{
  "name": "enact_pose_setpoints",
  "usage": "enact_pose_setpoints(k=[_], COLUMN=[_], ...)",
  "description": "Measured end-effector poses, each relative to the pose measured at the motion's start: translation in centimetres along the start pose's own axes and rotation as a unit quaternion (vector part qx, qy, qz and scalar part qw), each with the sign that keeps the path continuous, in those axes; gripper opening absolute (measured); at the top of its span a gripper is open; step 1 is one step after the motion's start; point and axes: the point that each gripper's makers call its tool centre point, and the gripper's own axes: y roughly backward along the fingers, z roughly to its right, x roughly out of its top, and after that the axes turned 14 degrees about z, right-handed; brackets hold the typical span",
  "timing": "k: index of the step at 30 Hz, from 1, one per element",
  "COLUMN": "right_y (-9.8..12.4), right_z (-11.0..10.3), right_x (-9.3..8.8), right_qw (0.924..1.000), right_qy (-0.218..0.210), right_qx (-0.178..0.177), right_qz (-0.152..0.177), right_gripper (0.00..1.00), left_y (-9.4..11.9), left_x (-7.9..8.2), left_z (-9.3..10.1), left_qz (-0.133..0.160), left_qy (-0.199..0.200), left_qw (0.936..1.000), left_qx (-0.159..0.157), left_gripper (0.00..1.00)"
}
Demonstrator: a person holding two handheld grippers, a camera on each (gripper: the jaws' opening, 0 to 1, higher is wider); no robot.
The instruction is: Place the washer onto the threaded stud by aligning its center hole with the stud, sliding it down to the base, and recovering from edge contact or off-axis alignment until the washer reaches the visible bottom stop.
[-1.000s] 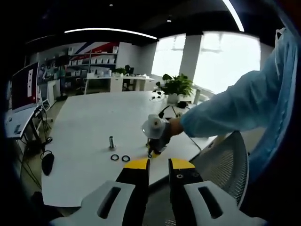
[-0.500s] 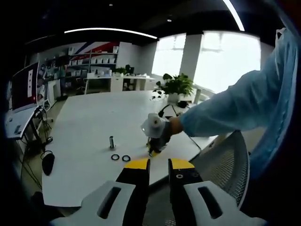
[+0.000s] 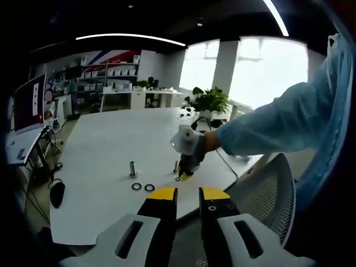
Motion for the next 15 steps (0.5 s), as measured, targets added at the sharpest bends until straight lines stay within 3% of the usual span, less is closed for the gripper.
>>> enact_pose_setpoints(k=[6, 15], right_y=[0.9, 2.6], right_z=[0.2, 2.1], right_x=[-0.2, 0.2], right_qw=[1.0, 0.9991], right_qy=[-0.004, -0.016], right_qx=[-0.002, -0.035], right_qz=[0.001, 0.018], right_gripper=[0.13, 0.13], left_y=[0.1, 0.1], left_x=[0.0, 0.0], left_z=[0.0, 0.1], left_qz=[0.001, 0.0], left_qy=[0.001, -0.002], left_qw=[1.0, 1.0], left_qx=[0.0, -0.003], left_gripper=[0.13, 0.13])
